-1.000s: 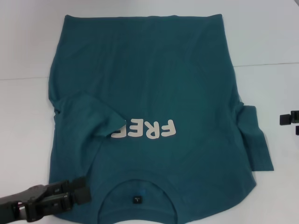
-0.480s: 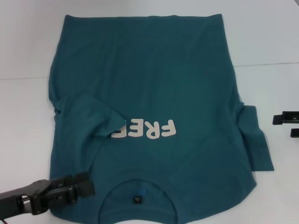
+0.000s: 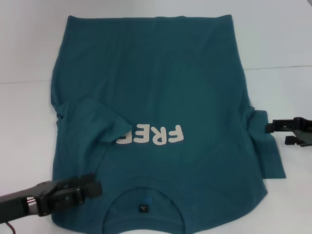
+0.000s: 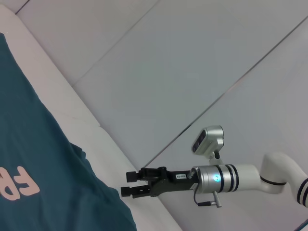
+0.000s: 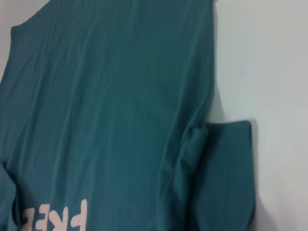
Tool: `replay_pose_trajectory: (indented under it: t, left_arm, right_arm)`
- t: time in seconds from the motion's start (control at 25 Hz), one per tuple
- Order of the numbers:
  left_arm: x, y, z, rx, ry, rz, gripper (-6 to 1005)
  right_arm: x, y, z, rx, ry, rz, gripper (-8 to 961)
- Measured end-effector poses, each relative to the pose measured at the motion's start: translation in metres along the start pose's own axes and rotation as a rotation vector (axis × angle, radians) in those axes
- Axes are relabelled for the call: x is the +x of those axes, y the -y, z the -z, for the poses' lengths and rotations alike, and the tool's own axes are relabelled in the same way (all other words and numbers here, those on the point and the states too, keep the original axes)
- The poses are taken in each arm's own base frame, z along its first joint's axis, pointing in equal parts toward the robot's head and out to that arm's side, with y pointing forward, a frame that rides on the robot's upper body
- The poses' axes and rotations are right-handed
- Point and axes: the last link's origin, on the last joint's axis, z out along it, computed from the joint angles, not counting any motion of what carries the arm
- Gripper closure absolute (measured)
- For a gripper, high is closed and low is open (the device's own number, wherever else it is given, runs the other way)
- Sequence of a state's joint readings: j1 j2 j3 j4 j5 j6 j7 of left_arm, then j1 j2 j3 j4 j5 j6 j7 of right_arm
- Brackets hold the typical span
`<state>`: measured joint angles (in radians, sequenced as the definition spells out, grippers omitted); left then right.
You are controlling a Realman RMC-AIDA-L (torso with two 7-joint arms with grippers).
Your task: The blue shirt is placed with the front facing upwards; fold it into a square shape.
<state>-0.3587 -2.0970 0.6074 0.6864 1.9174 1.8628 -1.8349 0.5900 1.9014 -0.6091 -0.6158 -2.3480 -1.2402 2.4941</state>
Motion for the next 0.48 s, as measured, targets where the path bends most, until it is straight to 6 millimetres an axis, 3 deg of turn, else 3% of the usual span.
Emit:
replay_pose_trajectory:
  t: [0.48]
  left_arm:
    - [-0.001, 0.001, -0.001, 0.009, -0.004, 0.002, 49]
  right_arm:
    - [0.002, -0.007, -0.02, 0.004, 0.001, -0.015, 183]
